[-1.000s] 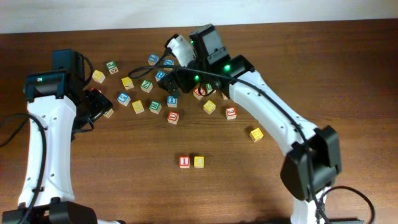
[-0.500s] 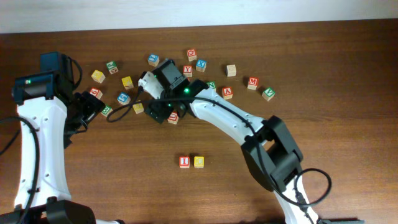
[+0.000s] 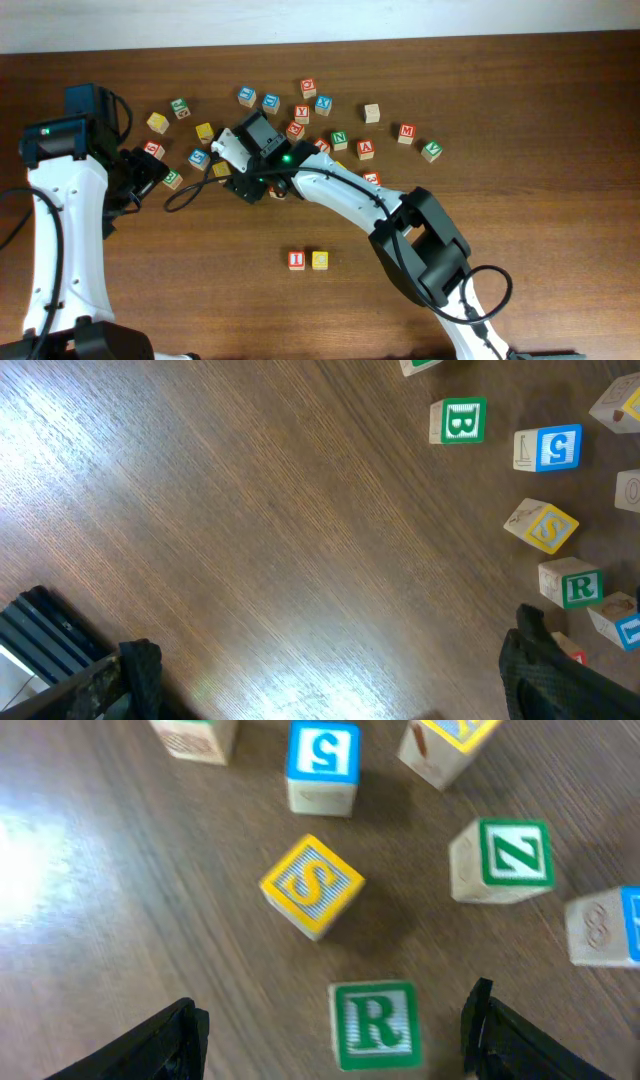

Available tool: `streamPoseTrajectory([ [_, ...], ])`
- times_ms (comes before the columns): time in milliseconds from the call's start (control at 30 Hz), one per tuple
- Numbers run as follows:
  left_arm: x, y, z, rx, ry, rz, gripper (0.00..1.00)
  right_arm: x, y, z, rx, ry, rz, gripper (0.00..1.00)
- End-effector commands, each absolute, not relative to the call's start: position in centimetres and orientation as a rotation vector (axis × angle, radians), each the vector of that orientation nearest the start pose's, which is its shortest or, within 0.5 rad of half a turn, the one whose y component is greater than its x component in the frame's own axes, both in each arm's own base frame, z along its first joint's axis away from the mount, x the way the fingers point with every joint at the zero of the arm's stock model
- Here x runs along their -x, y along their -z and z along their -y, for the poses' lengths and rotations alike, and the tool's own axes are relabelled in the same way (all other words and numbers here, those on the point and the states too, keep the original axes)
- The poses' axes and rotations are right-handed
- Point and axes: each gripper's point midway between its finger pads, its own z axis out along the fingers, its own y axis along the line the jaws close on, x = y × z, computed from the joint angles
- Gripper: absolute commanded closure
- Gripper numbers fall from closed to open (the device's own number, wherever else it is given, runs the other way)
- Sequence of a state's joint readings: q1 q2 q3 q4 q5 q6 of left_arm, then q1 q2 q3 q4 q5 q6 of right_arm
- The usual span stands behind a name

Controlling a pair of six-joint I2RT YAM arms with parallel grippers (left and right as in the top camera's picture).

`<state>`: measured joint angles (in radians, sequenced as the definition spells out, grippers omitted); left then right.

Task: Spell out ICRA
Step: 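Reach the right gripper to the green R block and grasp it, then carry the green R block toward the right of the C block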

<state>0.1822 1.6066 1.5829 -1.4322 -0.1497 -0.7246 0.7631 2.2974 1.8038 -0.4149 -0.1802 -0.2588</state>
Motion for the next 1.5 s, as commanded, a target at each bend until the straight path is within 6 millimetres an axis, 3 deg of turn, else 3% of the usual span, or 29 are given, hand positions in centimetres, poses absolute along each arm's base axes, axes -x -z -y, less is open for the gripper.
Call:
streamPoseTrajectory([
  [0, -29.4, -18.8, -8.3, 1.348, -0.18, -2.666, 0.01, -40.9, -4.9, -42.8, 1.286, -0.392, -2.162, 0.27],
  [300, -29.4, -18.8, -8.3, 1.348, -0.18, -2.666, 0.01, -40.8, -3.8, -42.6, 1.285, -0.392, -2.162, 0.3],
  [400, -29.4, -18.8, -8.3, 1.348, -0.18, -2.666, 0.01, -40.7, -1.5, -42.5, 1.297, -0.385, -2.191, 0.29],
  [500, -29.4, -18.8, -8.3, 1.348, -0.18, -2.666, 0.01, -41.1, -1.3, -42.5, 1.287, -0.37, -2.186, 0.3],
  [567, -29.4, -18.8, -8.3, 1.348, -0.18, -2.666, 0.01, -41.6, -1.4, -42.3, 1.27, -0.336, -2.181, 0.37],
  [633, -29.4, -18.8, -8.3, 1.348, -0.18, -2.666, 0.01, -41.6, -1.4, -42.2, 1.266, -0.334, -2.183, 0.55],
  [667, -29.4, -18.8, -8.3, 1.348, -0.18, -2.666, 0.01, -41.6, -1.4, -42.2, 1.266, -0.334, -2.183, 0.59],
  [1167, -29.4, -18.8, -8.3, 1.348, -0.18, -2.666, 0.01, -42.4, -3.1, -42.7, 1.144, -0.372, -2.219, 0.72],
  [1267, -29.4, -18.8, -8.3, 1.348, -0.18, -2.666, 0.01, -42.6, -6.0, -43.0, 1.103, -0.394, -2.186, 0.72],
  [1400, -29.4, -18.8, -8.3, 1.348, -0.18, -2.666, 0.01, -43.5, -13.1, -41.8, 0.969, -0.35, -2.128, 0.72],
  [1467, -29.4, -18.8, -8.3, 1.348, -0.18, -2.666, 0.01, -43.5, -17.6, -39.9, 0.909, -0.277, -2.096, 0.72],
])
